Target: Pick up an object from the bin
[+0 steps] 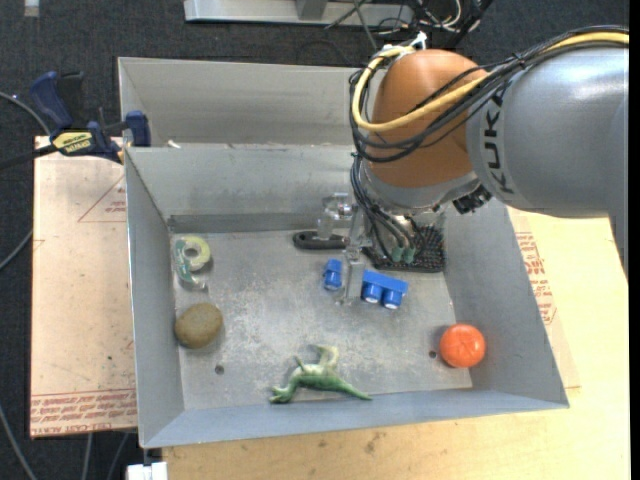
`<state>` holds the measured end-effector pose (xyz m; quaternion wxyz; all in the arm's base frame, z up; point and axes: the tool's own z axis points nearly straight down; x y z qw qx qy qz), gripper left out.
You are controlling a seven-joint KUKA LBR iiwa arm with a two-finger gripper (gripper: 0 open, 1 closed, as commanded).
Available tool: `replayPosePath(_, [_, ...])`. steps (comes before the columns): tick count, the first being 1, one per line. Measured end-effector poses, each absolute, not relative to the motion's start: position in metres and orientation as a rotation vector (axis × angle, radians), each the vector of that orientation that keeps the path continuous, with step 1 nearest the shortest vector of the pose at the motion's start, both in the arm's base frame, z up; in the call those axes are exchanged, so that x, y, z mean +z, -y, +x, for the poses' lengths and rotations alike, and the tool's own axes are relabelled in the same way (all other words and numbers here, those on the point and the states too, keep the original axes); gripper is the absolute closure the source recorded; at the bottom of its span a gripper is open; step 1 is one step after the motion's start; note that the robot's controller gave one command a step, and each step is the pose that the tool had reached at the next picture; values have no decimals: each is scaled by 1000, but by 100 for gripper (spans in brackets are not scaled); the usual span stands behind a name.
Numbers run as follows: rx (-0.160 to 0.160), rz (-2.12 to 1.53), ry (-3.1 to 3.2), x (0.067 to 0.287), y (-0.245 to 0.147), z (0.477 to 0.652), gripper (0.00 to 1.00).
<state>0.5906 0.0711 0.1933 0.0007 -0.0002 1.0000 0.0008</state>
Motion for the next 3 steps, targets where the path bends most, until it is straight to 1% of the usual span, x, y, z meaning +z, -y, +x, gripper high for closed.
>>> replayPosePath(1, [1,-179,-3130,138,-1,625,0])
replayPosePath(2, [2,14,-3142,142,34,611,0])
replayPosePath(3, [2,140,-3136,135,21,614,0])
